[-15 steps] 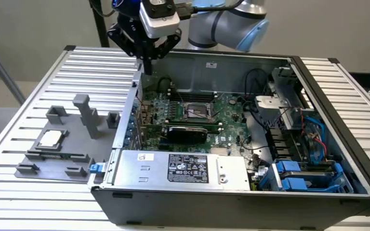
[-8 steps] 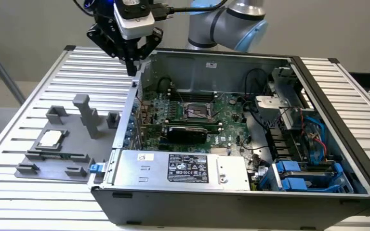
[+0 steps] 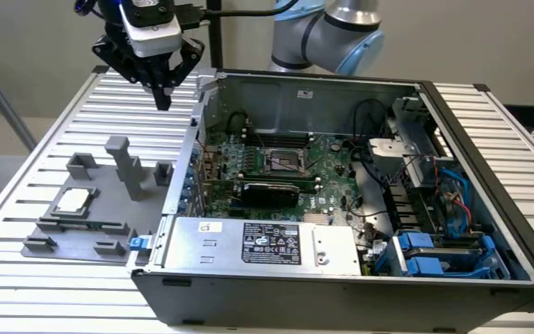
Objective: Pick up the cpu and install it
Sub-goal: 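Reach for the cpu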
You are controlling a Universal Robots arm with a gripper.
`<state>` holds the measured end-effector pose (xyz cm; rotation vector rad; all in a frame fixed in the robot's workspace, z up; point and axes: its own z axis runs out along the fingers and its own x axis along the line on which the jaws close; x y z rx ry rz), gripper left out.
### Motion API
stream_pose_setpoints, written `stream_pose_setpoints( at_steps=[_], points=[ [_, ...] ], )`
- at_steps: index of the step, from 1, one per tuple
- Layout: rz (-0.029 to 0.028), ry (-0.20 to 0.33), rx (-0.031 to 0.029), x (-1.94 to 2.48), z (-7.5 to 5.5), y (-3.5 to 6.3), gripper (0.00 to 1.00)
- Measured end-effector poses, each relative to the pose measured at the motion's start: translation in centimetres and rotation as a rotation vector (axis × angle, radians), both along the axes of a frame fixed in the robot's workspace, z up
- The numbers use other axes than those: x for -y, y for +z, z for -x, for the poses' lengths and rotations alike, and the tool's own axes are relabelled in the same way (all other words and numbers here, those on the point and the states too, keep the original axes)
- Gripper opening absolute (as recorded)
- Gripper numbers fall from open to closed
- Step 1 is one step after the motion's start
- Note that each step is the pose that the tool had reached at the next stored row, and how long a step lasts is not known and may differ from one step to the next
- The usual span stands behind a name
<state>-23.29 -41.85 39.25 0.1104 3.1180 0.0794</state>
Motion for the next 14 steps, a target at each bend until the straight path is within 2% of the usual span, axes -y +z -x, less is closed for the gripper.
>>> stream_pose_setpoints(
  at_steps=[14],
  points=[
    [0.0, 0.0, 0.0, 0.12, 6.4, -0.22, 0.11]
  ],
)
